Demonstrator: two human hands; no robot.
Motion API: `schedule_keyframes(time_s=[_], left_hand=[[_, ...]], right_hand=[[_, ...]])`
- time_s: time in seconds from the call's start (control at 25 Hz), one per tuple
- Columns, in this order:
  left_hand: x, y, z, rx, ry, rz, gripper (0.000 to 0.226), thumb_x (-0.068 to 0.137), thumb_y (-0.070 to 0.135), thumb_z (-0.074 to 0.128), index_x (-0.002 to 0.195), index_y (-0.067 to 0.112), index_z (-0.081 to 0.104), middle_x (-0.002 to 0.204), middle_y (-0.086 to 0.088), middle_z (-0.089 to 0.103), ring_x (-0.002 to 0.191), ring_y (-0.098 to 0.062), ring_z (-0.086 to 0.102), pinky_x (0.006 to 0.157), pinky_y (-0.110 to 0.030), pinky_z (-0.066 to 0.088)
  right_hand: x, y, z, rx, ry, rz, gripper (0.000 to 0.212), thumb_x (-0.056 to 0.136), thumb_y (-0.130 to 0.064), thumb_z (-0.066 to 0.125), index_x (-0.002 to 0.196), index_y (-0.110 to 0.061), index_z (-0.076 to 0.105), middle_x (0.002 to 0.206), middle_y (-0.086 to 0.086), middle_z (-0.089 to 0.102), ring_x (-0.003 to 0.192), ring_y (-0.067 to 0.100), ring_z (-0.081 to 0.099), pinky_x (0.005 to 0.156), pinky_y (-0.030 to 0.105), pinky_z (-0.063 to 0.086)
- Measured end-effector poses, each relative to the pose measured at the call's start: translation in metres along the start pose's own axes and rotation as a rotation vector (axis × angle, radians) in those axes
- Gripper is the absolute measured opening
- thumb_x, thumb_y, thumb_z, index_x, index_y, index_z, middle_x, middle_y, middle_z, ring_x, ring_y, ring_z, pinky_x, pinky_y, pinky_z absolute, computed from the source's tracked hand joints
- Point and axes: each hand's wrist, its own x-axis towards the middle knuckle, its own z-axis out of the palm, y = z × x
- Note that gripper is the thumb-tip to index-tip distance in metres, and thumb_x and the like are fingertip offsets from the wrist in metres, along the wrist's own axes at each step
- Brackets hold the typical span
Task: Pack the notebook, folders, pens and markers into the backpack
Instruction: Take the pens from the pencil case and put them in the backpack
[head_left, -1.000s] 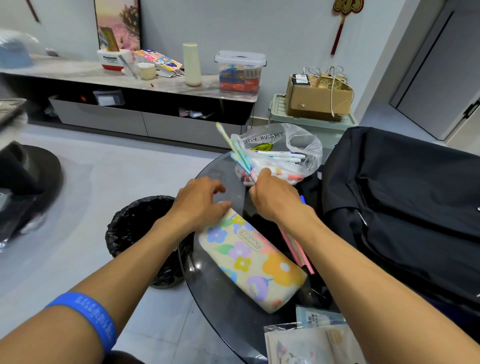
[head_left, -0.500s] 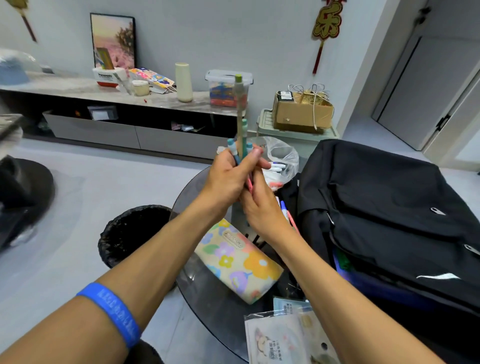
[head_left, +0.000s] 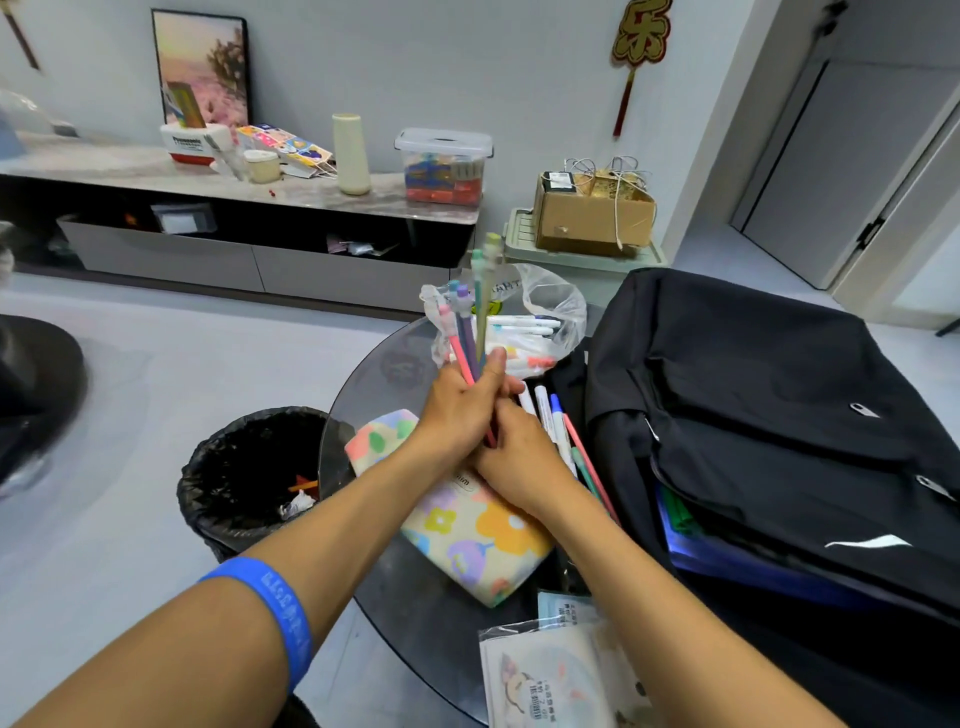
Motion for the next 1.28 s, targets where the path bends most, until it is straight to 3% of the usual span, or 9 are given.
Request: schedule_keyframes(time_s=[0.08, 0.24, 0.32, 0.48, 0.56, 0.68, 0.88, 1.12, 1.28], left_hand=[[0.005, 0.010, -0.006, -0.158, 0.073, 0.015, 0.045, 0.101, 0.038, 0.046, 0.066, 0.017, 0.064, 0.059, 0.000, 0.070, 0.056, -0.009, 0.067, 0.057, -0.019, 0.051], [0.013, 0.026, -0.005, -0.506, 0.123, -0.033, 0.034, 0.103, 0.031, 0.046, 0.076, 0.012, 0.057, 0.040, 0.009, 0.038, 0.037, -0.011, 0.043, 0.044, -0.024, 0.043], [0.015, 0.028, -0.007, -0.532, 0.083, -0.116, 0.030, 0.101, 0.030, 0.051, 0.078, 0.011, 0.058, 0.041, 0.011, 0.029, 0.034, -0.007, 0.028, 0.038, -0.020, 0.031], [0.014, 0.016, -0.005, -0.258, -0.043, -0.389, 0.019, 0.093, 0.013, 0.061, 0.079, 0.009, 0.050, 0.047, 0.002, 0.030, 0.028, -0.006, 0.024, 0.032, -0.014, 0.021], [0.012, 0.004, 0.001, -0.049, -0.089, -0.465, 0.022, 0.089, 0.008, 0.064, 0.075, 0.009, 0.047, 0.052, -0.004, 0.034, 0.024, -0.008, 0.025, 0.031, -0.012, 0.022], [0.011, -0.010, 0.010, 0.236, -0.164, -0.474, 0.021, 0.082, 0.013, 0.069, 0.072, 0.005, 0.052, 0.056, -0.011, 0.054, 0.022, -0.014, 0.032, 0.033, -0.014, 0.027], [0.014, -0.015, 0.023, 0.534, -0.136, -0.336, 0.036, 0.068, 0.040, 0.082, 0.076, 0.013, 0.060, 0.054, -0.001, 0.061, 0.037, -0.014, 0.052, 0.037, -0.018, 0.032], [0.018, -0.018, 0.016, 0.463, -0.247, -0.403, 0.028, 0.075, 0.021, 0.079, 0.073, 0.007, 0.055, 0.049, -0.007, 0.056, 0.023, -0.015, 0.034, 0.037, -0.017, 0.031], [0.013, -0.019, 0.021, 0.563, -0.191, -0.333, 0.024, 0.066, 0.027, 0.074, 0.076, 0.011, 0.059, 0.051, -0.003, 0.059, 0.026, -0.013, 0.044, 0.035, -0.014, 0.034]], right_hand=[[-0.004, -0.010, -0.011, -0.032, 0.020, -0.041, 0.041, 0.077, -0.011, 0.060, 0.118, -0.017, 0.059, 0.113, 0.004, 0.066, 0.105, 0.024, 0.060, 0.084, 0.034, 0.047], [-0.014, -0.015, -0.044, -0.186, 0.350, 0.078, 0.033, 0.076, -0.004, 0.050, 0.102, -0.015, 0.067, 0.109, 0.005, 0.069, 0.104, 0.029, 0.059, 0.082, 0.035, 0.046], [-0.014, -0.014, -0.060, -0.375, 0.301, 0.178, 0.029, 0.078, -0.003, 0.048, 0.099, -0.011, 0.066, 0.105, 0.010, 0.068, 0.100, 0.034, 0.058, 0.076, 0.035, 0.045], [-0.014, -0.017, -0.083, -0.636, -0.012, 0.313, 0.016, 0.079, -0.002, 0.052, 0.089, -0.008, 0.063, 0.100, 0.015, 0.067, 0.085, 0.034, 0.059, 0.071, 0.034, 0.050], [-0.016, -0.020, -0.086, -0.751, -0.121, 0.329, 0.006, 0.081, -0.003, 0.053, 0.081, -0.009, 0.052, 0.101, 0.015, 0.066, 0.078, 0.032, 0.053, 0.067, 0.033, 0.044], [-0.023, -0.019, -0.079, -0.897, -0.207, 0.340, 0.010, 0.085, -0.010, 0.056, 0.095, -0.011, 0.052, 0.111, 0.012, 0.064, 0.092, 0.033, 0.059, 0.069, 0.033, 0.040], [-0.030, -0.009, -0.070, -0.928, -0.241, 0.398, 0.029, 0.090, -0.023, 0.059, 0.115, -0.010, 0.055, 0.113, 0.009, 0.063, 0.096, 0.030, 0.061, 0.068, 0.033, 0.041], [-0.035, -0.002, -0.062, -0.803, -0.182, 0.499, 0.030, 0.088, -0.017, 0.060, 0.116, -0.009, 0.058, 0.119, 0.011, 0.062, 0.107, 0.033, 0.061, 0.070, 0.033, 0.042], [-0.036, -0.002, -0.060, -0.767, -0.158, 0.521, 0.030, 0.087, -0.013, 0.057, 0.116, -0.008, 0.059, 0.120, 0.012, 0.063, 0.108, 0.033, 0.061, 0.071, 0.034, 0.042]])
